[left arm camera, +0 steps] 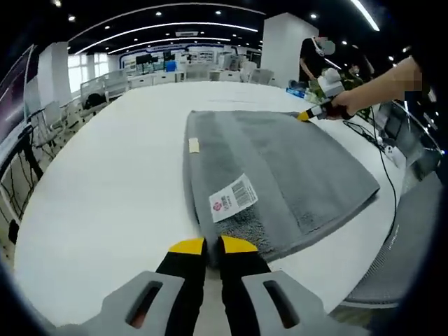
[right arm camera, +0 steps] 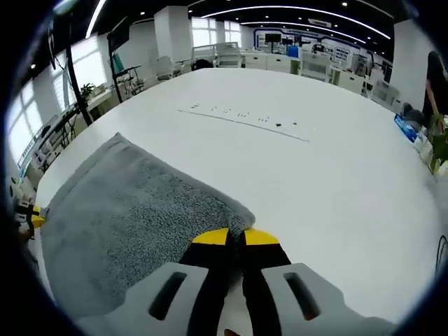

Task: Fold the towel on the table until its edges align and the towel forms a compact rectangular stack.

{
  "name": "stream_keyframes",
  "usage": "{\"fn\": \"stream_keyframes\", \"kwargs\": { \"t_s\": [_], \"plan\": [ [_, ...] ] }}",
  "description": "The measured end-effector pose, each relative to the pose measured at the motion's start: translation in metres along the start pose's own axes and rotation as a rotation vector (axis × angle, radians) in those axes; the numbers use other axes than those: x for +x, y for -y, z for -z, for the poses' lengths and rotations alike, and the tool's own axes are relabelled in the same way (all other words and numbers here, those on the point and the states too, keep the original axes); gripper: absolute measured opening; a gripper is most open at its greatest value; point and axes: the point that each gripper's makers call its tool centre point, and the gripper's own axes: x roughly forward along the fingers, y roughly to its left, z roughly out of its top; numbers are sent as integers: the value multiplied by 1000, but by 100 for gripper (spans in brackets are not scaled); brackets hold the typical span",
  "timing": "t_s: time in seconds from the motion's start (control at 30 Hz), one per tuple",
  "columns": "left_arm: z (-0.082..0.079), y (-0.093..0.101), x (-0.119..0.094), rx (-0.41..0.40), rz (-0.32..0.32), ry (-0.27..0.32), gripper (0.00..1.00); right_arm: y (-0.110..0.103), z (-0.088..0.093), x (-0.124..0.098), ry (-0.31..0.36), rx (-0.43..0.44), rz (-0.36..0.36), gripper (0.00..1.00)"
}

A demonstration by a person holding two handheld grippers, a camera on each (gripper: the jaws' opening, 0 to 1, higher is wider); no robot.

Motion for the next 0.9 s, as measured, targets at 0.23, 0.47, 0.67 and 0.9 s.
{"fn": "stream_keyframes", "kwargs": {
  "t_s": [0.23, 0.47, 0.67, 0.9],
  "plan": [
    [-4, 36, 7, 108, 34, -97, 6, 14, 18, -37, -5, -2, 21, 3],
    [-9, 65, 12, 122, 57, -128, 6, 37, 28, -55, -76, -171, 33, 3],
    [-15, 90, 16, 121, 55, -149, 6, 62, 33, -59, -62, -150, 38, 3],
    [-19, 101, 19, 157, 38, -204, 6, 84, 30, -45, -24, -179, 9, 3]
  ]
}}
